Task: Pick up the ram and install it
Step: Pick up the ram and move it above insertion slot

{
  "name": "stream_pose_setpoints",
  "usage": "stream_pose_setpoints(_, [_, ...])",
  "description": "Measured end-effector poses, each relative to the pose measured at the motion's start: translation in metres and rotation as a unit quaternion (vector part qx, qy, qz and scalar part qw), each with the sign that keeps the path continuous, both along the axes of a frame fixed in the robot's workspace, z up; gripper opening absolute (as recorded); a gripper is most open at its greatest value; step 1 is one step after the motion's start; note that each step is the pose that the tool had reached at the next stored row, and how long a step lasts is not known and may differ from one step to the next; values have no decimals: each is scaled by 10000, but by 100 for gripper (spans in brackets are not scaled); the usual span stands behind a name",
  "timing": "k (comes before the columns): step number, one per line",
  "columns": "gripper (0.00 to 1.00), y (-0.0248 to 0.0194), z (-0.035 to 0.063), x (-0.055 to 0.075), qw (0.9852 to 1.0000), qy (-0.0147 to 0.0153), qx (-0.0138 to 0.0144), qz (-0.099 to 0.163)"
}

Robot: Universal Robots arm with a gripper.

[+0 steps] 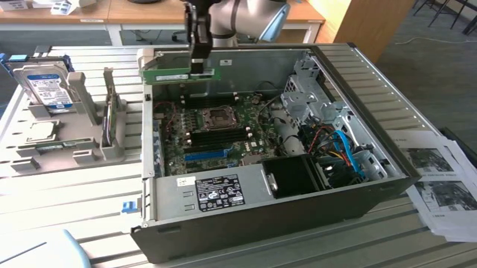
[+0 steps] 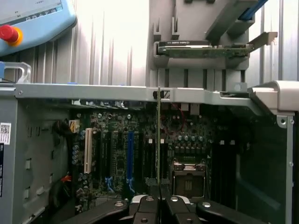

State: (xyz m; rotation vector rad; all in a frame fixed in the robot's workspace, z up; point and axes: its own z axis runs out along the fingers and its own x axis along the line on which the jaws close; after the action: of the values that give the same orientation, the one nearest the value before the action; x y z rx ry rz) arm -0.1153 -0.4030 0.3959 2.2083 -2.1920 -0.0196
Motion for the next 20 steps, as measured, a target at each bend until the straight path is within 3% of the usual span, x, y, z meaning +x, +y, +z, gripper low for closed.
stream_pose_setpoints(11, [11,0,0,431,10000,0,0,1])
stream_pose_setpoints(20, [11,-7,0,445,10000,0,1,1])
